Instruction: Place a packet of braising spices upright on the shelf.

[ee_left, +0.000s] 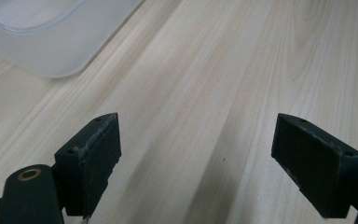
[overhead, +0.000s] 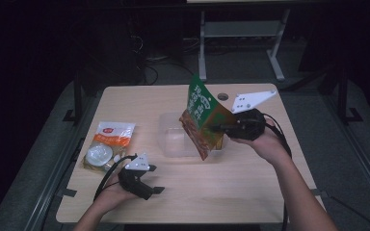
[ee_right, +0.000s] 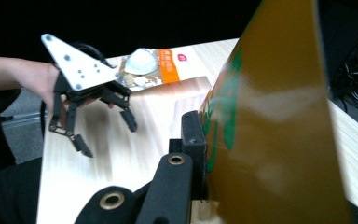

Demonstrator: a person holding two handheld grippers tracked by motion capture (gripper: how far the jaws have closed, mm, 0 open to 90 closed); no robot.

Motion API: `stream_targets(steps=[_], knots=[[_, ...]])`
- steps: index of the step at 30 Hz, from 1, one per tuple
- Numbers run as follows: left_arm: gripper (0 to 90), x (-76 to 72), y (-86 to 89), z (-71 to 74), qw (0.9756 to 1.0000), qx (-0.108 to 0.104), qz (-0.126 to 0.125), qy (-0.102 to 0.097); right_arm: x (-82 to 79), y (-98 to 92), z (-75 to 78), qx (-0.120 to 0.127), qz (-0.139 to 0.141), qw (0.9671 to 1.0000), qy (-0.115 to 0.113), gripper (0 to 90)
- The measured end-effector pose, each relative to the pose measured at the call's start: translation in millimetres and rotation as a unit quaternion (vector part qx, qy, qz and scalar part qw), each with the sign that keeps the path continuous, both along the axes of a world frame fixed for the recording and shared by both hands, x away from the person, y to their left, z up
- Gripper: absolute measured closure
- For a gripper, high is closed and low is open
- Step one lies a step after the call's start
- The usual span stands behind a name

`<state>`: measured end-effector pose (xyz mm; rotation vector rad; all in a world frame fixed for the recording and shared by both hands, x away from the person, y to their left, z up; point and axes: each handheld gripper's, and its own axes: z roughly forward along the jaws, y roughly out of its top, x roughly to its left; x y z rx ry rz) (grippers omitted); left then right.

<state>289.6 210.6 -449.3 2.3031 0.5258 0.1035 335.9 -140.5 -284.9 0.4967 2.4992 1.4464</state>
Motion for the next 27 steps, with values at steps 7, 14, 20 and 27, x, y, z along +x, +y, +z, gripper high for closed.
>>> stream_targets(steps=[7, 14, 20, 27], knots=[[15.1, -0.7, -2.5, -2.8, 1.0, 0.006, -0.004, 0.002, 18.7, 2.0, -1.9, -0.017, -0.019, 0.9997, 0.005, 89.8], [15.1, -0.3, -2.6, -3.0, 1.0, 0.004, -0.006, 0.0, 35.6, -2.0, -7.1, -0.026, -0.04, 0.9988, 0.015, 89.8], [15.1, -0.2, -2.9, -3.7, 0.9999, 0.008, -0.006, 0.004, 47.8, -7.3, -12.7, -0.024, -0.052, 0.9979, 0.03, 89.8], [15.1, 0.0, -3.1, -4.1, 0.9999, 0.008, -0.008, 0.005, 54.0, -6.5, -18.2, -0.033, -0.056, 0.9971, 0.04, 89.8]])
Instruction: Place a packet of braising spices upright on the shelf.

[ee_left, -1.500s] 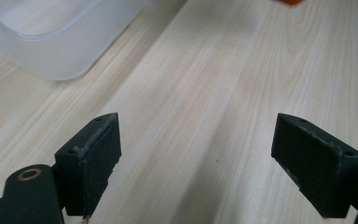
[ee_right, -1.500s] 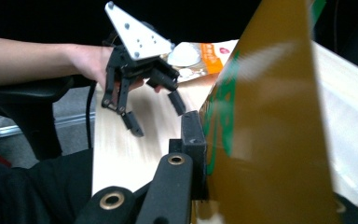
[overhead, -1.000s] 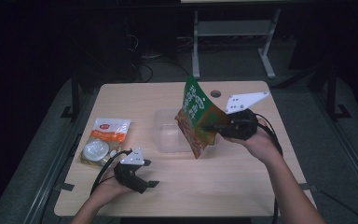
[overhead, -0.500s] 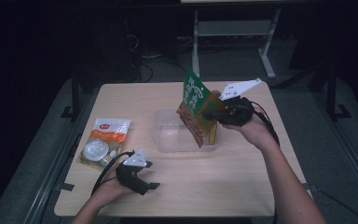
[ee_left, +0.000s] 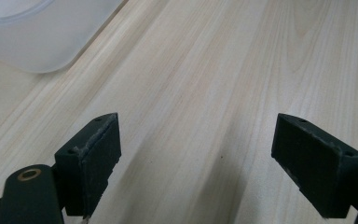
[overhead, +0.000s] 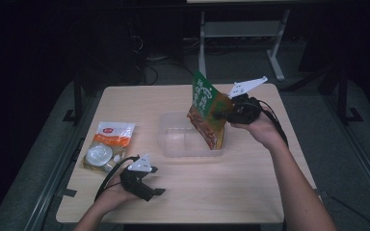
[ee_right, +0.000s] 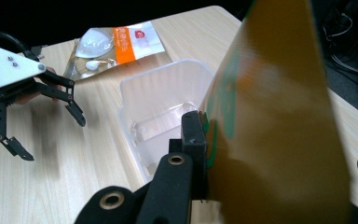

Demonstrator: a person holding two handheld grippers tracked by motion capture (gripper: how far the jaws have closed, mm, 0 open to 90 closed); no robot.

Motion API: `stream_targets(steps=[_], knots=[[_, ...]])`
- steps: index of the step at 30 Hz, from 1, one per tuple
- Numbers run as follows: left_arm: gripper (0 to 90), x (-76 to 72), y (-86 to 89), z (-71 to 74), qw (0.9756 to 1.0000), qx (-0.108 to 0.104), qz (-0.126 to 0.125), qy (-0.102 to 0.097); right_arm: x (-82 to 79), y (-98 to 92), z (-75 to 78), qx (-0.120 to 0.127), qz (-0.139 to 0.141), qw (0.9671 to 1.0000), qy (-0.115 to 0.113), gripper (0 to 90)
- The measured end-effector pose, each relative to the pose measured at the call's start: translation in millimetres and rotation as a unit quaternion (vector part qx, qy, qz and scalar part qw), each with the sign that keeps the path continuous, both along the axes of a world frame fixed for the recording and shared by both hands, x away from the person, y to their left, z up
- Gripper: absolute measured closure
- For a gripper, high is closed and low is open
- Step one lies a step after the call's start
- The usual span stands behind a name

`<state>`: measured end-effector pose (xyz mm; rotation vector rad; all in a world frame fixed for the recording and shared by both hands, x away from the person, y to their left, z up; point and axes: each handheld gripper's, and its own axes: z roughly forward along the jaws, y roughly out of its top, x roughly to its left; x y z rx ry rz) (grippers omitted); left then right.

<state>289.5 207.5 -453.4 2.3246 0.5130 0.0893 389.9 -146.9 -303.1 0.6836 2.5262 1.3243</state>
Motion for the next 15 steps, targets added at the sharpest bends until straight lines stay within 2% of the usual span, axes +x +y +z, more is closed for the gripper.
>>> stream_targets(steps=[4, 15], knots=[[15.1, -0.4, -0.3, -0.8, 1.0, -0.002, 0.002, 0.001, 1.0, 1.0, -1.9, -0.001, -0.003, 1.0, 0.003, 89.8], [15.0, -0.4, -0.1, -1.7, 1.0, 0.004, -0.002, 0.004, 3.8, 7.8, -9.8, -0.028, -0.007, 0.9996, 0.005, 89.7]])
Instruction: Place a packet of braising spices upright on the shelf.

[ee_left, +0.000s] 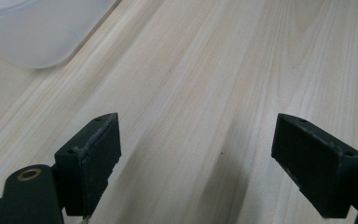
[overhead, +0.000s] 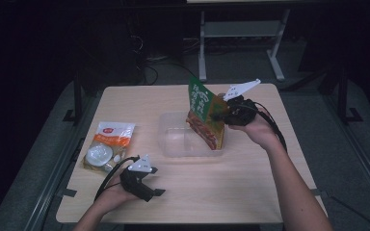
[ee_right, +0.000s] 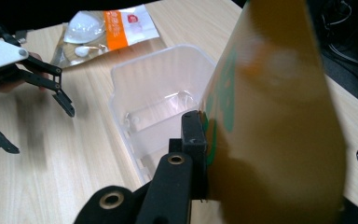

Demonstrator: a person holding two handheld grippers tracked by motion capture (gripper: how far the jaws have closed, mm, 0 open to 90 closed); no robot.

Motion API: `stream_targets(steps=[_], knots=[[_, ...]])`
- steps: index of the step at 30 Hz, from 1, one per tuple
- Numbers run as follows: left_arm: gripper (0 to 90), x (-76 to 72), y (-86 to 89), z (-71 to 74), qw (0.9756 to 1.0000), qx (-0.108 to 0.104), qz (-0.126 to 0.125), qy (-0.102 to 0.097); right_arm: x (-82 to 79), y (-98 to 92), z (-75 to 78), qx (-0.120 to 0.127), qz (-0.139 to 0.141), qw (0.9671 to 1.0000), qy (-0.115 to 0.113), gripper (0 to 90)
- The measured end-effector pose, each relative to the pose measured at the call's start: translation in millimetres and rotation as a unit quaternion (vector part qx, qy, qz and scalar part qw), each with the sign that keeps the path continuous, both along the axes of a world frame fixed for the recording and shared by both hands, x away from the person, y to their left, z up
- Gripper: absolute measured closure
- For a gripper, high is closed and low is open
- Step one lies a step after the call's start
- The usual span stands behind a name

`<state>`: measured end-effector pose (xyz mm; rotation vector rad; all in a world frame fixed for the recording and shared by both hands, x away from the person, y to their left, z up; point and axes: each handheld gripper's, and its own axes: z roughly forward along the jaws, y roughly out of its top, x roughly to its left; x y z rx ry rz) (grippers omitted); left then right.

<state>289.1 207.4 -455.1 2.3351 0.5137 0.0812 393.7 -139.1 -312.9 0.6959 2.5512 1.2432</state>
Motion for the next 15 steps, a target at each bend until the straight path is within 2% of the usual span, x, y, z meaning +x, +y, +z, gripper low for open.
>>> stream_targets(steps=[6, 12, 15], knots=[[15.0, -0.2, -0.2, -1.4, 1.0, 0.002, -0.001, -0.001, 2.0, 3.8, -6.3, -0.008, -0.002, 1.0, 0.005, 89.7], [15.0, -0.2, 0.1, -1.1, 1.0, 0.004, 0.0, 0.0, 5.2, 3.7, -18.3, 0.001, -0.007, 0.9998, 0.018, 89.6], [15.0, -0.2, -0.5, -2.1, 1.0, 0.006, -0.002, 0.002, 5.6, 6.1, -20.1, -0.003, -0.007, 0.9997, 0.022, 89.4]])
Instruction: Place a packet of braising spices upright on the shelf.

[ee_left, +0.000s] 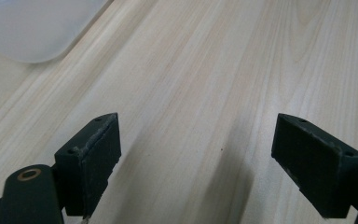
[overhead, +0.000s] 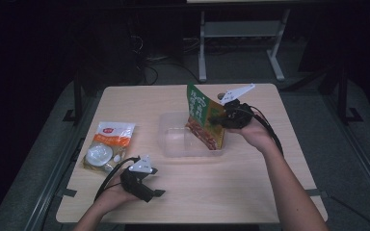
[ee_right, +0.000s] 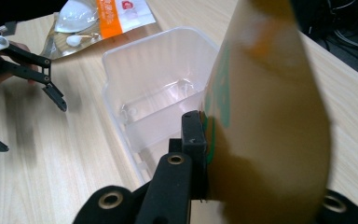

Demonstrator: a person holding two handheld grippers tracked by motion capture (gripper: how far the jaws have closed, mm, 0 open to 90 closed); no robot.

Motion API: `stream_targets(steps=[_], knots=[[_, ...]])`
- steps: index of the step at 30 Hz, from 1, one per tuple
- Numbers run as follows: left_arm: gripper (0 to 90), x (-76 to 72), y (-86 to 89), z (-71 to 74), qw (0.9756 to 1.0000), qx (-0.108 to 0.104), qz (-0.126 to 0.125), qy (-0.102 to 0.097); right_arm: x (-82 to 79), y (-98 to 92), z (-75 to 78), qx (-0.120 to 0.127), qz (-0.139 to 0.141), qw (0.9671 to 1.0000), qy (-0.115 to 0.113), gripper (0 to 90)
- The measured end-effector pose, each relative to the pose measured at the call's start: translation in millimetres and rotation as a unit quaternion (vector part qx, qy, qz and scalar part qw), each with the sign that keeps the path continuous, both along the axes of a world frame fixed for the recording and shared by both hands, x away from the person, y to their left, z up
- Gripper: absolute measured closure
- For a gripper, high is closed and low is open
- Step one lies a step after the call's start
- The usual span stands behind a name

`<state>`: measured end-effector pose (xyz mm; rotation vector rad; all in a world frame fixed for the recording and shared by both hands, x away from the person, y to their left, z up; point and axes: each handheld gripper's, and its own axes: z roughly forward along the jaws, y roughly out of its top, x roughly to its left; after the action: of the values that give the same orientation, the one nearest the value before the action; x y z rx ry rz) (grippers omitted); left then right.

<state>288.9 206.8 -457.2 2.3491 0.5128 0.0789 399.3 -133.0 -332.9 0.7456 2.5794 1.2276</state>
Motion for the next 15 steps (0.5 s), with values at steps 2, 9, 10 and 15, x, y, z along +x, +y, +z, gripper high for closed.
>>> stream_targets(steps=[2, 9, 10, 15], knots=[[15.0, -0.2, -0.2, 0.0, 1.0, 0.001, -0.001, 0.0, -0.1, 1.4, -0.2, -0.004, 0.0, 1.0, -0.002, 89.2], [15.1, -0.6, -1.1, -0.8, 1.0, 0.003, -0.002, 0.002, -0.3, 0.1, -4.1, -0.007, -0.003, 1.0, -0.002, 88.9], [15.0, -0.5, -1.2, -1.0, 1.0, 0.003, -0.002, 0.002, -0.6, -0.6, -5.0, -0.003, -0.004, 1.0, 0.0, 88.9], [15.0, -0.4, -1.6, -1.5, 1.0, 0.005, -0.002, 0.003, -0.7, -4.8, -7.5, 0.013, -0.009, 0.9999, 0.002, 88.7]])
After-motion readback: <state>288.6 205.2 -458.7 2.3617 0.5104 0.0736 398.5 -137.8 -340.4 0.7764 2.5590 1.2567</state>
